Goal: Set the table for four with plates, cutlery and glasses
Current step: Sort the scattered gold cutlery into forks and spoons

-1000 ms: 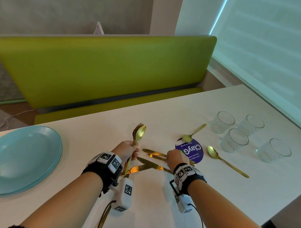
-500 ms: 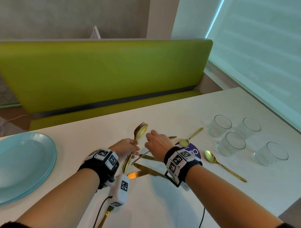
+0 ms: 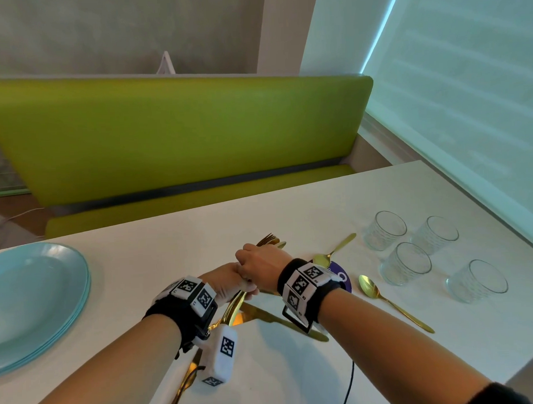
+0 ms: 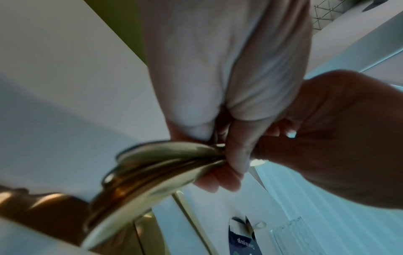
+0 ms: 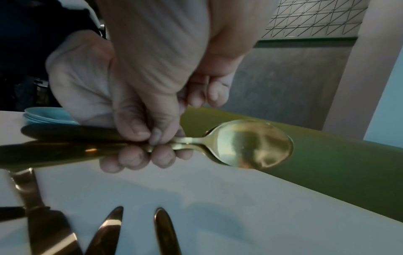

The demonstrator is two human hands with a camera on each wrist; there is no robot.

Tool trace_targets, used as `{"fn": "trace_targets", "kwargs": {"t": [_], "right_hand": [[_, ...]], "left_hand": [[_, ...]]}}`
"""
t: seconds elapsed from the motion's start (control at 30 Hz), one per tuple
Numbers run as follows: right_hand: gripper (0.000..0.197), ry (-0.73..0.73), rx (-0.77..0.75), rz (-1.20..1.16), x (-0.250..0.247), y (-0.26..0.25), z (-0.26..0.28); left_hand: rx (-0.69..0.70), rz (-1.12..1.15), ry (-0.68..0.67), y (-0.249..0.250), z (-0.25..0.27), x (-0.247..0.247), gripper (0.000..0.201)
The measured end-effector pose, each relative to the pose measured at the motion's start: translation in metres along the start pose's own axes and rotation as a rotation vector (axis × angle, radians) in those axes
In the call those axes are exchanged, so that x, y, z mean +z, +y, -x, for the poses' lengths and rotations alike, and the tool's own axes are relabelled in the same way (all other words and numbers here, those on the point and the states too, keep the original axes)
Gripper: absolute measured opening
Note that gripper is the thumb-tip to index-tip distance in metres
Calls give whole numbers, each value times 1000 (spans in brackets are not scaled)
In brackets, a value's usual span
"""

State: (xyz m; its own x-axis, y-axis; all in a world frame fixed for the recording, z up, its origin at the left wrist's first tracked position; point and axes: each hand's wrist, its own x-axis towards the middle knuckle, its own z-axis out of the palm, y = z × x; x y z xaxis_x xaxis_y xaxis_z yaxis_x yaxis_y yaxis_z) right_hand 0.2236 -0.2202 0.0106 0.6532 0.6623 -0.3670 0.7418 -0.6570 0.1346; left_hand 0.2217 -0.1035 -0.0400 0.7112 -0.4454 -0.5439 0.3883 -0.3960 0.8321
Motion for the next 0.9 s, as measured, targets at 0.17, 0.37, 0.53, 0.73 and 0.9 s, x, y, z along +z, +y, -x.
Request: {"fn": "trace_targets", "kwargs": {"t": [0.17, 0.37, 0.53, 0.73, 0.9], "right_hand": [[31, -12, -10, -68, 1, 9, 6], [14, 94, -89, -175, 10, 19, 7], [14, 170, 23, -241, 30, 37, 2], [25, 163, 548, -490, 60, 94, 18], [39, -92, 888, -428, 98, 130, 46]], "left_hand": [[-3, 82, 0, 0, -8, 4, 12], [-25, -101, 13, 2, -20, 6, 5], [-6, -169, 66, 4, -30, 4, 11], [-52, 56, 113, 2, -42, -1, 24], [-68, 235, 146, 2, -48, 4, 8]]}}
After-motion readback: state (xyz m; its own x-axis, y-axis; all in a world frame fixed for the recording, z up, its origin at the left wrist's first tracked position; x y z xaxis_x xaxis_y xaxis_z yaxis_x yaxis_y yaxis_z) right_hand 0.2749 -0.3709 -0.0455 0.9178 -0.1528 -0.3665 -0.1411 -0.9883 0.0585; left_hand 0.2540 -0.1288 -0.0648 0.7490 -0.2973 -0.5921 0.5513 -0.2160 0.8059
